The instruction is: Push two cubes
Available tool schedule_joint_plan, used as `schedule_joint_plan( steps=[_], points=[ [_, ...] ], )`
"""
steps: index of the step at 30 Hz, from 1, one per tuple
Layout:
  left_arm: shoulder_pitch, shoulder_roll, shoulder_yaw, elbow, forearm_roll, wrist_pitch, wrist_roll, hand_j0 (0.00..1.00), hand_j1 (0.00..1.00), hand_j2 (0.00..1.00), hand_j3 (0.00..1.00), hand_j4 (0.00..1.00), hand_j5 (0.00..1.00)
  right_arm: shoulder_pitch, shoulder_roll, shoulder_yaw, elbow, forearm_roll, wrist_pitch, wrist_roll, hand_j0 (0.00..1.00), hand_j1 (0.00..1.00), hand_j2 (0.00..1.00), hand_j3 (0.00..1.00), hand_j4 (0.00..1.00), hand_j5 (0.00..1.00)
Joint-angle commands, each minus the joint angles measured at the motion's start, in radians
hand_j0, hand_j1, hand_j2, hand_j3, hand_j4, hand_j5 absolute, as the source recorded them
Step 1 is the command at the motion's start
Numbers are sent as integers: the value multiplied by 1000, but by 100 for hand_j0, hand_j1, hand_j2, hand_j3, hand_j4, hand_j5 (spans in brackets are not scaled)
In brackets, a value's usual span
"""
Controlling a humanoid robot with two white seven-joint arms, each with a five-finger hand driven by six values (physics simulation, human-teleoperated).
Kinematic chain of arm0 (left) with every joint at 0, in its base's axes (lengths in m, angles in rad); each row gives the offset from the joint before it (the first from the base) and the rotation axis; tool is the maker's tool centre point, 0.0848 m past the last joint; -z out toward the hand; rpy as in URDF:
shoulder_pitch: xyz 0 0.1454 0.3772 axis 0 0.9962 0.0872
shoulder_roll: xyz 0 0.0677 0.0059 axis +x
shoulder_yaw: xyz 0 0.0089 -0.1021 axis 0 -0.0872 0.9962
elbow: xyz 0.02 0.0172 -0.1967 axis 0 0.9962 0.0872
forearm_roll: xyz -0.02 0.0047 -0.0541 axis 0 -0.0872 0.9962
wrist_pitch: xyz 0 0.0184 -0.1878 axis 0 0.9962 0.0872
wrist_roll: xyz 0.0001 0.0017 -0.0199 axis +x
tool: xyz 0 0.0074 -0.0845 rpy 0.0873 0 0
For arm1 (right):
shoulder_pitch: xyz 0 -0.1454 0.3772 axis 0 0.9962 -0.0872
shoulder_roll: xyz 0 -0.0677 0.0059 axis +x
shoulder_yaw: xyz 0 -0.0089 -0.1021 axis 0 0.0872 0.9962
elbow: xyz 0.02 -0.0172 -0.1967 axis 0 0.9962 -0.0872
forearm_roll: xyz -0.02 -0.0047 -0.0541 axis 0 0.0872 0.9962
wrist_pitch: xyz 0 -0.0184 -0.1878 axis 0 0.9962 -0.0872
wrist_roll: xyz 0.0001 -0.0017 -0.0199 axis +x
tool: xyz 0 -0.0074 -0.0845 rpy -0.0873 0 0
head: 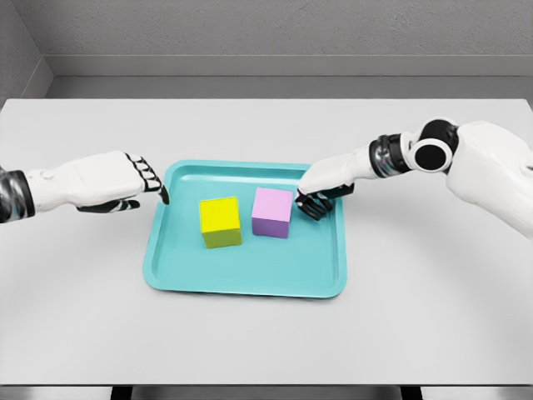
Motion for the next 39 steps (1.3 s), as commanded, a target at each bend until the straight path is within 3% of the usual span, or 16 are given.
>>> schedule_joint_plan(
  steps=[1, 10, 27, 39],
  points=[
    [0, -20, -17, -18, -12, 3, 0, 53, 53, 53, 53, 53, 53, 0, 3, -2, 13, 142, -5, -43, 16, 16, 16, 16, 16, 16],
    [-5, -69, -71, -16, -55, 3, 0, 54, 54, 54, 54, 54, 54, -6, 19, -4, 12, 140, -5, -43, 16, 16, 16, 16, 16, 16],
    [-5, -72, -69, 60, -58, 3, 0, 54, 54, 54, 54, 54, 54, -14, 55, -4, 12, 142, -5, -43, 16, 16, 16, 16, 16, 16],
    [-5, -121, -95, 100, -83, 3, 0, 54, 54, 54, 54, 54, 54, -20, 71, -4, 7, 143, -5, -43, 16, 16, 16, 16, 16, 16]
  ],
)
